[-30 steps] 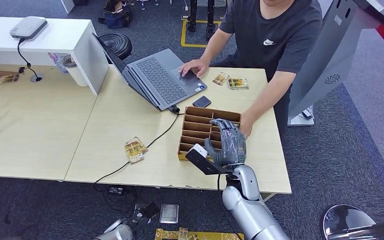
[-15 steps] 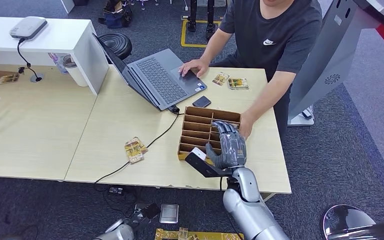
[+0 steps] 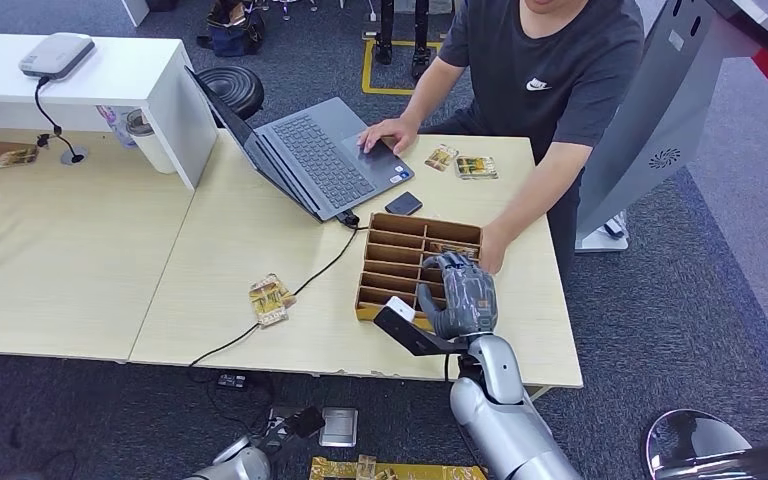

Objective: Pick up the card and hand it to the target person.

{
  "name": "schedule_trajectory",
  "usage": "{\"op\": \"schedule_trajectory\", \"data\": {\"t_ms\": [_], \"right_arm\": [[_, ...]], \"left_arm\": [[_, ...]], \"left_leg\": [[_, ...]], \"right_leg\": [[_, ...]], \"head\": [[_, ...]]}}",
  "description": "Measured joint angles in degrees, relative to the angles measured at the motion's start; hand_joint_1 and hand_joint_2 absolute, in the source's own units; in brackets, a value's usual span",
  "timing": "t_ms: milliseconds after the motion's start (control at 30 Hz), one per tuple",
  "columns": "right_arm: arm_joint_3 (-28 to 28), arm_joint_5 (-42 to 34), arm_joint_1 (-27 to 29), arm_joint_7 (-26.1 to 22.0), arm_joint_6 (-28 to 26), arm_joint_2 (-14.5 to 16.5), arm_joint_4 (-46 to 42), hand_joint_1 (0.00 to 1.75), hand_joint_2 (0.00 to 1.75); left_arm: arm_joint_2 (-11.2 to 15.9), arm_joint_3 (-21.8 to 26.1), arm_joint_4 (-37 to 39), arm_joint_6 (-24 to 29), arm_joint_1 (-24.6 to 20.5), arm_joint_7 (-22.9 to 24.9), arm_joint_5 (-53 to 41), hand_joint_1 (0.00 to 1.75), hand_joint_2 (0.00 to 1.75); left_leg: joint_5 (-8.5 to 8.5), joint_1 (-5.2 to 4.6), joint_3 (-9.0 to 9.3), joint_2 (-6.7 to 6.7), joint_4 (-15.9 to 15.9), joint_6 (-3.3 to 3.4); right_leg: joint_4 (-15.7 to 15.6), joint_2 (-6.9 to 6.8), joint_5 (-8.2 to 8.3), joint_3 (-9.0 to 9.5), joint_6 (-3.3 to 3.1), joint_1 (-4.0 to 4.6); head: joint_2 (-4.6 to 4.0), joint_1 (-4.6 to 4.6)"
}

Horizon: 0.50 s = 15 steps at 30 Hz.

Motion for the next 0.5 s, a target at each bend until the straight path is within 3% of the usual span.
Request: {"op": "schedule_trajectory", "data": {"t_ms": [300, 400, 500], "right_arm": [[-1.2, 0.8, 0.1, -0.7, 0.0, 0.0, 0.0, 0.75, 1.75], [-1.5, 1.0, 0.1, -0.7, 0.0, 0.0, 0.0, 0.95, 1.75], [-1.6, 1.3, 0.1, -0.8, 0.0, 0.0, 0.0, 1.41, 1.75]], "left_arm": [[-0.2, -0.1, 0.0, -0.1, -0.2, 0.0, -0.2, 0.0, 0.0], [-0.2, -0.1, 0.0, -0.2, -0.3, 0.0, -0.3, 0.0, 0.0], [-0.2, -0.1, 0.0, -0.2, -0.4, 0.0, -0.5, 0.0, 0.0]], "left_leg": [[0.0, 0.0, 0.0, 0.0, 0.0, 0.0], [0.0, 0.0, 0.0, 0.0, 0.0, 0.0], [0.0, 0.0, 0.0, 0.0, 0.0, 0.0]], "right_leg": [[0.0, 0.0, 0.0, 0.0, 0.0, 0.0], [0.0, 0.0, 0.0, 0.0, 0.0, 0.0], [0.0, 0.0, 0.0, 0.0, 0.0, 0.0]], "head": [[0.0, 0.01], [0.0, -0.01], [0.0, -0.02]]}}
